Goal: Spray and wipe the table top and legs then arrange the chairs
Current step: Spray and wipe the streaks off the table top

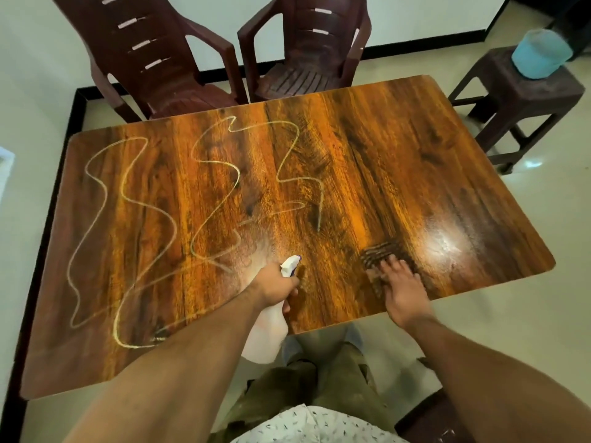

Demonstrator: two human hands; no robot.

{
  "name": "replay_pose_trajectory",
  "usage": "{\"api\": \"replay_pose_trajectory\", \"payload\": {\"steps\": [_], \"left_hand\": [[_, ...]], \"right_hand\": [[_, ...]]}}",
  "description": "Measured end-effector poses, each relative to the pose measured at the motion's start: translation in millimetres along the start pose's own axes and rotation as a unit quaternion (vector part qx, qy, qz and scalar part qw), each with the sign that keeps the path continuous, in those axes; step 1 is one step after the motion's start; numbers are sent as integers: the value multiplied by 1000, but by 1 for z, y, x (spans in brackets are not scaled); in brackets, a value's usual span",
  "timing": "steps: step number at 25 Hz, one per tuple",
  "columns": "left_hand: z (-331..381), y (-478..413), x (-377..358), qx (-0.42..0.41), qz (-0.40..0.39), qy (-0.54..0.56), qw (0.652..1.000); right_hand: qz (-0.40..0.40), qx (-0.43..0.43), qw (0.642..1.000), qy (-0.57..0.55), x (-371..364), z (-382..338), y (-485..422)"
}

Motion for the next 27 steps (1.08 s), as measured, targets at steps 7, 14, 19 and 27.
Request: {"api": "replay_pose_trajectory", "payload": {"steps": [7,14,19,27], "left_hand": [[9,-2,13,-19,30,27,999],[42,-27,42,-43,49,44,997],[87,-55,49,-48,19,37,998],[110,-113,85,-2,88,89,992]], "right_hand": [[-74,282,952,92,-29,-134,-1],[32,-147,988,-41,25,-88,-107],[18,69,997,30,30,-104,-119],[36,7,999,6,55,-135,-225]]}}
Point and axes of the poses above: each hand's wrist, its own y-axis away from the middle knuckle, its own x-axis out of the back of the hand, z = x × y, the point moved 8 cm from there along -y, towards the middle knuckle
